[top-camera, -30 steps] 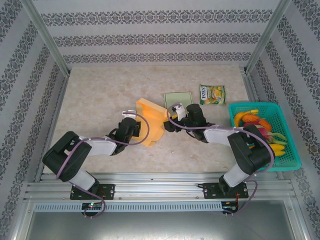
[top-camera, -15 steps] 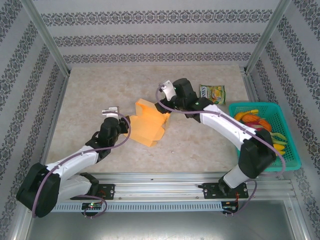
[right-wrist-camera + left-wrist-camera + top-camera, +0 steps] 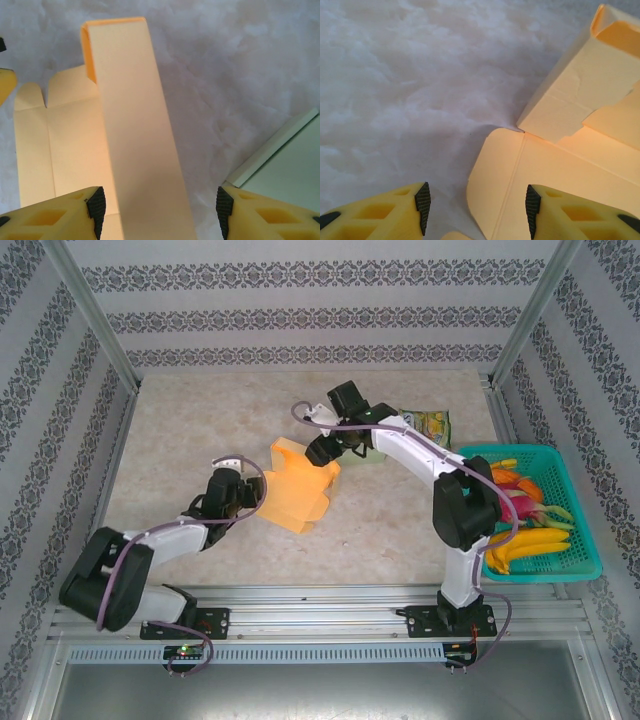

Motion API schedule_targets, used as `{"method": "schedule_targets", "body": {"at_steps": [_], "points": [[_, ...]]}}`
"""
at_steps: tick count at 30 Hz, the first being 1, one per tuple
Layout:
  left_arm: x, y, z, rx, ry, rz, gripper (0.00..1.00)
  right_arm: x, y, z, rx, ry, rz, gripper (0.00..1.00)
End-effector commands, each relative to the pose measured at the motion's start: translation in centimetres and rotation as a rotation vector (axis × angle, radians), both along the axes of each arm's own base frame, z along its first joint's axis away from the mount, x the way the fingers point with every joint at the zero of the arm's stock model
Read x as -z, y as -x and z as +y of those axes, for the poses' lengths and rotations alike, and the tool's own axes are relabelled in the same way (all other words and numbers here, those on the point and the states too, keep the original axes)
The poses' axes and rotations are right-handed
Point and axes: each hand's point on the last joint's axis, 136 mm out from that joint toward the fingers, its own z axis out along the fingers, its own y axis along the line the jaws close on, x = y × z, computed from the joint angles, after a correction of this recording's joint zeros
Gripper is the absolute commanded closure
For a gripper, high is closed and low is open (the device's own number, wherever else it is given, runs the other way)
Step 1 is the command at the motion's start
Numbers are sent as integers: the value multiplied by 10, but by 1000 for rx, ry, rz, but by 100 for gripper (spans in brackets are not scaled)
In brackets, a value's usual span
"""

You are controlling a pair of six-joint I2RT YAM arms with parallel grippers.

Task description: Fold the paper box

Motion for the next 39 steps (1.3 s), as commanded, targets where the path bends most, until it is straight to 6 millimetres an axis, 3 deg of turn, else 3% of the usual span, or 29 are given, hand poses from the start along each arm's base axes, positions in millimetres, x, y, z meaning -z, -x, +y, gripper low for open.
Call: {"method": "schedule_targets", "body": {"at_steps": [1, 5, 9, 19, 24, 28, 31, 35, 39], "points": [[-24, -31, -5, 28, 44, -100, 45, 3, 4, 4, -46, -21, 59, 39], [-17, -50, -2, 38, 70, -90, 45, 20, 4, 4, -65, -4, 106, 40], [-8, -61, -17, 127, 87, -95, 45, 32, 5, 1, -83, 4, 141, 41], [2, -74, -36, 210, 120, -128, 45, 39, 1, -10, -97, -11, 167, 42], [9, -65, -32, 178, 152, -110, 45, 10, -5, -9, -78, -31, 52, 40], [15, -55, -14, 72, 147, -59, 45, -24, -5, -11, -57, 35, -158, 39], [12, -42, -6, 29, 166, -42, 45, -41, 7, -4, -99, 118, -345, 38], [10, -29, 7, -51, 169, 12, 45, -49, 21, 9, -157, 252, -513, 37], [2, -15, 18, -99, 164, 14, 45, -37, 21, 16, -165, 409, -525, 38]]}}
